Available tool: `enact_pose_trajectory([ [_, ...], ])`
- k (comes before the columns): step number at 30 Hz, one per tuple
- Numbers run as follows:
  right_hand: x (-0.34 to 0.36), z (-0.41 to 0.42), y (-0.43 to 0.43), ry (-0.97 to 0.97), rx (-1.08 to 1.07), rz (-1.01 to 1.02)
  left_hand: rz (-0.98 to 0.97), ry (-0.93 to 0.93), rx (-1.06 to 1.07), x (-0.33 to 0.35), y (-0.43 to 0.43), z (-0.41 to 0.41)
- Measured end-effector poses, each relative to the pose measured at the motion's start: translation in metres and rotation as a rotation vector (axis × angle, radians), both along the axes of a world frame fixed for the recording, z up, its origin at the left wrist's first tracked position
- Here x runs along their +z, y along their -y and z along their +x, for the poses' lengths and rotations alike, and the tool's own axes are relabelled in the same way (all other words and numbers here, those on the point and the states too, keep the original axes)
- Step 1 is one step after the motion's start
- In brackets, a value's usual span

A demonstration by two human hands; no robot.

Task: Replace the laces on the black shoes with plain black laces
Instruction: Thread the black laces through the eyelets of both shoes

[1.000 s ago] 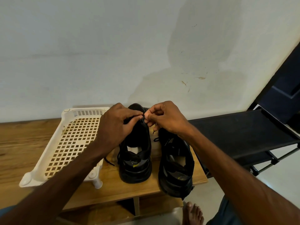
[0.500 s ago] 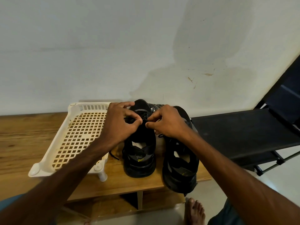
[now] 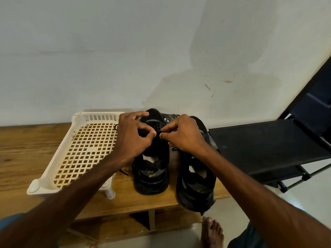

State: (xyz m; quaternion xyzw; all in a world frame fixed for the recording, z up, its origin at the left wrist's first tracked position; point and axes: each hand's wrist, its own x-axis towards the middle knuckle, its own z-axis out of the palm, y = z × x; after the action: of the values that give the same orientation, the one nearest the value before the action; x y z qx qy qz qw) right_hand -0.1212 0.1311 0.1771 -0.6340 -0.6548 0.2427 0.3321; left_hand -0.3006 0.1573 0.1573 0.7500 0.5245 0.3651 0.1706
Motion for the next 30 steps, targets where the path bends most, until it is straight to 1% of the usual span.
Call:
enact_pose_trajectory([
  [4, 0.0, 0.0, -0.001, 0.015, -0.003, 0.0, 0.009, -0.041, 0.026, -0.002, 0.001, 0.0],
  [9, 0.001, -0.001, -0.001, 0.023, -0.01, 0.001, 0.012, -0.013, 0.098, -0.007, 0.003, 0.009],
  [15, 0.0, 0.0, 0.0, 0.016, -0.01, -0.007, 0.039, -0.023, 0.08, -0.016, 0.003, 0.015],
  [19, 0.0, -0.001, -0.002, 0.052, 0.021, -0.012, 0.003, -0.035, 0.157, -0.017, 0.004, 0.016],
  [22, 0.002, 0.0, -0.001, 0.025, 0.031, -0.032, -0.088, 0.039, 0.183, -0.015, 0.004, 0.019],
  [25, 0.002, 0.002, -0.003, -0.086, 0.015, -0.116, -0.165, 0.182, 0.16, -0.014, 0.005, 0.021],
  [28, 0.0, 0.002, -0.005, -0.123, 0.005, -0.174, -0.203, 0.299, 0.125, -0.014, 0.008, 0.023],
  [30, 0.001, 0.003, -0.007, -0.148, -0.009, -0.177, -0.213, 0.331, 0.117, -0.014, 0.01, 0.024],
])
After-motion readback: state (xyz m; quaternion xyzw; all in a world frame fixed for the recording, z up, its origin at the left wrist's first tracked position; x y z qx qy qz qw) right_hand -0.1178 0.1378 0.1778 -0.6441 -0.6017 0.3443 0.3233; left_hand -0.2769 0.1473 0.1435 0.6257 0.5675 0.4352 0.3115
